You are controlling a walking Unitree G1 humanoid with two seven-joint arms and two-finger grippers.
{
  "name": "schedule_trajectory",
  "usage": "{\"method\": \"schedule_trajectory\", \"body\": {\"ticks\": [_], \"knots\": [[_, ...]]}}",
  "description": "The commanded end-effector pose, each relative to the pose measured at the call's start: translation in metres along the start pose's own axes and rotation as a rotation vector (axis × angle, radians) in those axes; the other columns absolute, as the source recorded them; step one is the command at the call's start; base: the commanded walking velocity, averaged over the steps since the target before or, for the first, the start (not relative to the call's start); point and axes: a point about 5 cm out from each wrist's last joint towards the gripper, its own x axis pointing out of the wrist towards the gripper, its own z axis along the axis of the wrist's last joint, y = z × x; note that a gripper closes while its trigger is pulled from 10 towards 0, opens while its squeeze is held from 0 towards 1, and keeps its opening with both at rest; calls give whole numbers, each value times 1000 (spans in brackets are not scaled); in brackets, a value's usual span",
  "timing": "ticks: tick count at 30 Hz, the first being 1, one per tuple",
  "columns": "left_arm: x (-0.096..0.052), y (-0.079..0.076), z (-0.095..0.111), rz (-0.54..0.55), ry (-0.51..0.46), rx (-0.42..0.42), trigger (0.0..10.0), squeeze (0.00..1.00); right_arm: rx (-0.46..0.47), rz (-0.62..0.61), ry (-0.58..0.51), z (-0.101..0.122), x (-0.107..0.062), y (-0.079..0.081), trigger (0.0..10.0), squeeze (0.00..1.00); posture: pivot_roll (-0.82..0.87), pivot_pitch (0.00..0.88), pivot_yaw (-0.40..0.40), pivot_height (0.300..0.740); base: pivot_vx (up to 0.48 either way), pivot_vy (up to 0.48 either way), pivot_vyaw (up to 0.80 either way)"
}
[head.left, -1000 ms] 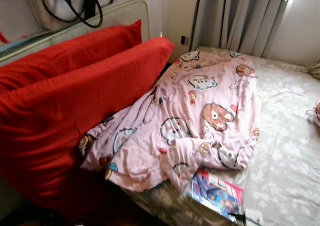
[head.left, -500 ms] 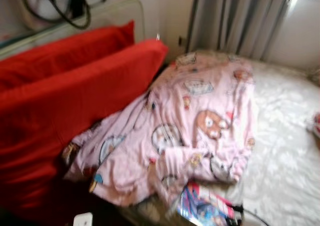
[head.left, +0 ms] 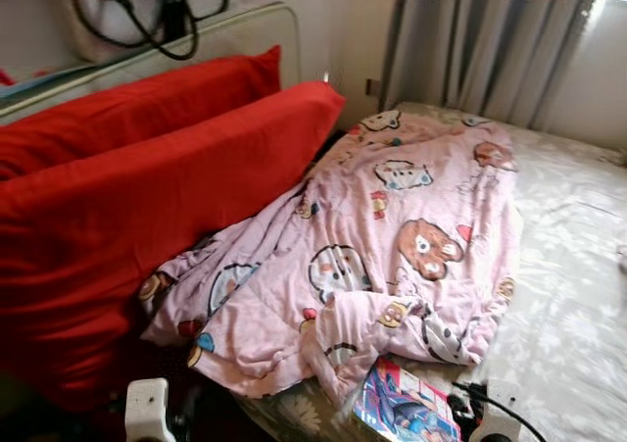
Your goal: Clean up the room
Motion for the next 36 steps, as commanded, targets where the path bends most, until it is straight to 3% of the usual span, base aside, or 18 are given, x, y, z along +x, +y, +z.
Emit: {"method": "schedule_trajectory", "body": {"ticks": [1, 3, 5, 11, 17, 20, 21, 27, 30, 36], "knots": [[0, -4, 4, -17, -27, -1, 10000, 0, 16, -12, -27, 1, -2, -4, 10000, 0, 86, 0, -9, 740, 0, 0, 0], [-1, -6, 9, -21, -52, 0, 10000, 0, 15, -8, -68, 7, -1, -4, 10000, 0, 82, 0, -3, 740, 0, 0, 0], [-4, -7, 15, -21, -90, 2, 10000, 0, -9, -10, -178, 24, 0, -4, 10000, 0, 77, 0, 2, 740, 0, 0, 0], [-13, -8, 19, -20, -101, 2, 10000, 0, -54, -27, -374, 52, -6, -5, 10000, 0, 72, 0, 10, 740, 0, 0, 0], [-19, -7, 20, -33, -95, 11, 10000, 0, -127, -52, -462, 63, -18, -11, 10000, 0, 63, 0, 15, 740, 0, 0, 0], [-21, -8, 20, -41, -90, 14, 10000, 0, -109, -63, -465, 60, -25, -13, 10000, 0, 56, 0, 15, 740, 0, 0, 0], [-22, -8, 20, -44, -86, 15, 10000, 0, -140, -40, -453, 56, -27, -10, 10000, 0, 56, 0, 10, 740, 0, 0, 0], [-19, -10, 19, -48, -72, 12, 10000, 0, -111, -87, -398, 53, -21, -8, 10000, 0, 54, 0, 14, 740, 0, 0, 0], [-19, -10, 19, -50, -68, 12, 10000, 0, -154, -60, -312, 41, -18, -3, 10000, 0, 62, 0, 6, 740, 0, 0, 0], [-18, -11, 15, -46, -58, 4, 10000, 0, -156, -86, -277, 37, -18, -8, 10000, 0, 55, 0, 0, 700, 0, 0, 0]]}}
